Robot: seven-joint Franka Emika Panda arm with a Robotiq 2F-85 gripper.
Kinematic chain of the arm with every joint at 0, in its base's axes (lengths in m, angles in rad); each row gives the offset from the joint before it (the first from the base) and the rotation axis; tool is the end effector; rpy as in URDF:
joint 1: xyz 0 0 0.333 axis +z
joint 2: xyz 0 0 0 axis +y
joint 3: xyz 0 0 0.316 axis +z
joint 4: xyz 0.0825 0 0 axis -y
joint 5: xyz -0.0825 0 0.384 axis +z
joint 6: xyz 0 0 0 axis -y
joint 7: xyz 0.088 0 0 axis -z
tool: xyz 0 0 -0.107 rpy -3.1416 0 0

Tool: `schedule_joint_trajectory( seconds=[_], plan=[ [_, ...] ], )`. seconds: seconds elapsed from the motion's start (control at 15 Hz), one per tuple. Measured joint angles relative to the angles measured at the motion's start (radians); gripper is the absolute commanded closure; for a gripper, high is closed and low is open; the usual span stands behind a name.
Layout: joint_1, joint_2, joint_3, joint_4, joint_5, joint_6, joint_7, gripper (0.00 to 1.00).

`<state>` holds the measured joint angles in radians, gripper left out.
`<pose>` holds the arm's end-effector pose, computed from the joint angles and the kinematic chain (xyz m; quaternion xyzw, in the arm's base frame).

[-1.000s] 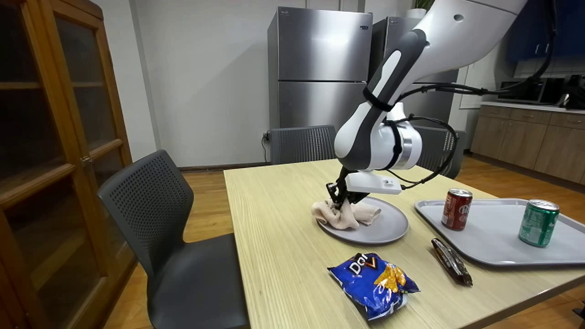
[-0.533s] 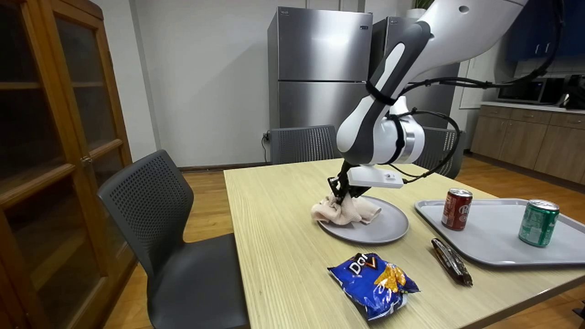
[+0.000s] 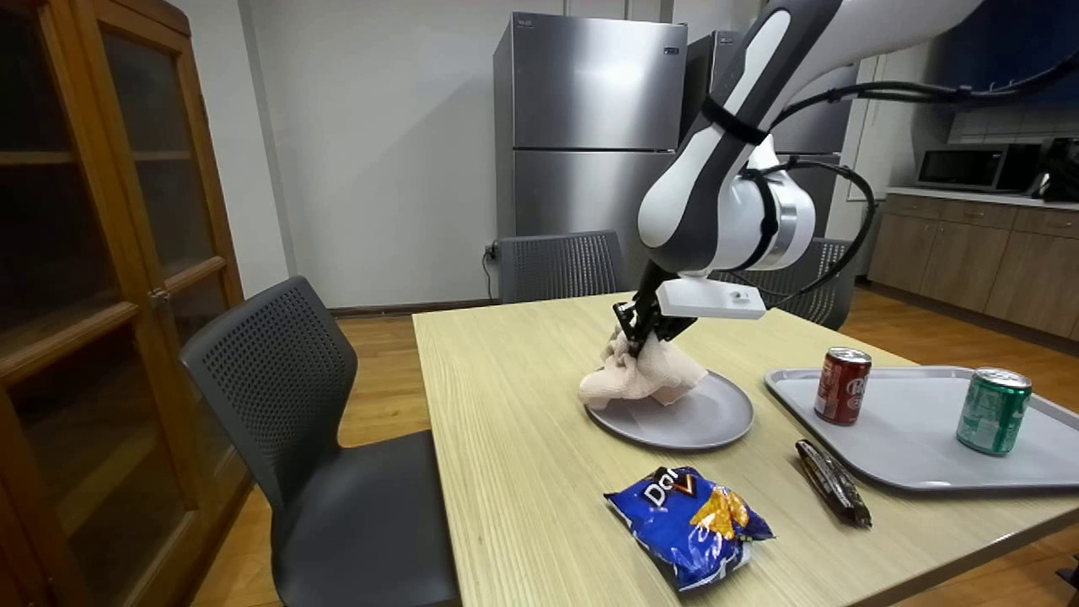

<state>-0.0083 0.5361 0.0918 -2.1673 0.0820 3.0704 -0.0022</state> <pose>0.5890 0.0422 0.1824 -0.9827 0.0081 -0.1810 0.0396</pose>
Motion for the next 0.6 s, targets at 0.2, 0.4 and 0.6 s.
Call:
schedule_joint_trajectory(
  seconds=[0.2,0.4,0.6],
  plan=[
    [-0.022,-0.071,0.056,-0.079,0.000,0.000,-0.028,0.97],
    [-0.025,-0.132,0.105,-0.157,0.000,0.000,-0.034,0.97],
    [-0.014,-0.176,0.135,-0.224,0.000,0.000,-0.034,0.97]
  ],
)
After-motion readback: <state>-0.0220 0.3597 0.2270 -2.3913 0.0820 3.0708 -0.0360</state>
